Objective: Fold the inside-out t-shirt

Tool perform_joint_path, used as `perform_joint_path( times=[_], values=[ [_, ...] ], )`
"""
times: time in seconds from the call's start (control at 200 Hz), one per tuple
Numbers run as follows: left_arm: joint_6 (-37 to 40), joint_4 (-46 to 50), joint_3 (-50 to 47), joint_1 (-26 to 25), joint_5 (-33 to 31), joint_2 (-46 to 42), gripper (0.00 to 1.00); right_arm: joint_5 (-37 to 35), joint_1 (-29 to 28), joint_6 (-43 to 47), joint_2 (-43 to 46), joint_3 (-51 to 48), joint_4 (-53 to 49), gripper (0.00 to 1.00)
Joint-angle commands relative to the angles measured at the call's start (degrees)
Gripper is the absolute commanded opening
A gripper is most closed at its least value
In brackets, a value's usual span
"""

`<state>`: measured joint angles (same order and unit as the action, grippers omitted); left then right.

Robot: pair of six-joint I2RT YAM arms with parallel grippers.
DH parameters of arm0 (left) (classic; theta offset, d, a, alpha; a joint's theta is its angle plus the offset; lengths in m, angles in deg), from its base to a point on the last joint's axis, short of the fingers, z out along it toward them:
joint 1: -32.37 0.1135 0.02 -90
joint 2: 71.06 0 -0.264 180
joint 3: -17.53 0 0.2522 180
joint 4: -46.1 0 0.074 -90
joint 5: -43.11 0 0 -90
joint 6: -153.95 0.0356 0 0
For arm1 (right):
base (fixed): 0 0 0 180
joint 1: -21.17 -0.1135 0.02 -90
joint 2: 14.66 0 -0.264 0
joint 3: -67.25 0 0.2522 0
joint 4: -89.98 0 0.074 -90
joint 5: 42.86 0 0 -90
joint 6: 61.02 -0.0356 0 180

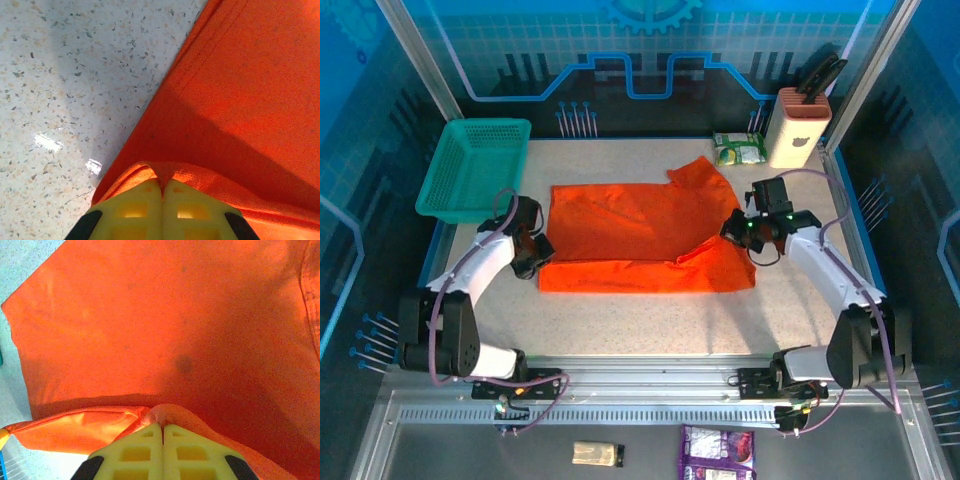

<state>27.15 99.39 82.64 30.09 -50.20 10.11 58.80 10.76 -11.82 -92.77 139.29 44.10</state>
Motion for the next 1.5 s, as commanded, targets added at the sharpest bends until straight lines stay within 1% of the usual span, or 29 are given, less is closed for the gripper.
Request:
perform_joint_path(
  times=[0.0, 0.155, 0.31, 0.485, 0.61, 0.765, 0.956, 1.161, 1.341, 1.496],
  values=[
    [2.4, -2.2, 2.5, 0.6, 1.4, 2.8, 0.0, 1.4, 1.1, 2.2, -3.0, 2.9, 3.1, 0.0],
    [2.7, -3.1, 4.3, 0.6, 1.1, 7.3, 0.0, 0.5, 1.8, 3.6, -7.2, 5.2, 3.9, 0.0],
    [3.4, -2.9, 6.4, 0.6, 0.0, 9.9, 0.01, 1.1, 2.4, 4.1, -11.1, 6.7, 4.9, 0.0],
    [4.0, -1.8, 8.0, 0.7, -0.6, 11.4, 0.02, 2.5, 2.5, 4.8, -14.3, 8.3, 4.6, 0.0],
    [3.7, -1.6, 7.7, 0.7, -1.8, 10.4, 0.03, 2.7, 2.5, 5.1, -14.9, 8.3, 4.3, 0.0],
    [3.4, -0.8, 7.1, 0.7, -2.5, 9.8, 0.04, 3.2, 2.5, 5.1, -14.4, 8.0, 3.9, 0.0],
    [0.8, -0.1, 5.2, 0.9, -4.9, 8.6, 0.05, 2.8, 2.6, 4.9, -12.7, 7.3, 3.6, 0.0],
    [0.2, -0.8, 4.8, 0.9, -3.7, 6.8, 0.09, 2.5, 2.5, 4.2, -9.1, 6.0, 3.8, 0.0],
    [0.3, -1.2, 3.8, 0.9, -3.6, 6.4, 0.08, 2.1, 2.6, 3.4, -6.1, 4.4, 5.1, 0.0],
    [0.0, -2.0, 3.4, 0.9, -3.4, 6.4, 0.09, 1.5, 2.6, 3.6, -7.5, 4.9, 5.8, 0.0]
  ],
)
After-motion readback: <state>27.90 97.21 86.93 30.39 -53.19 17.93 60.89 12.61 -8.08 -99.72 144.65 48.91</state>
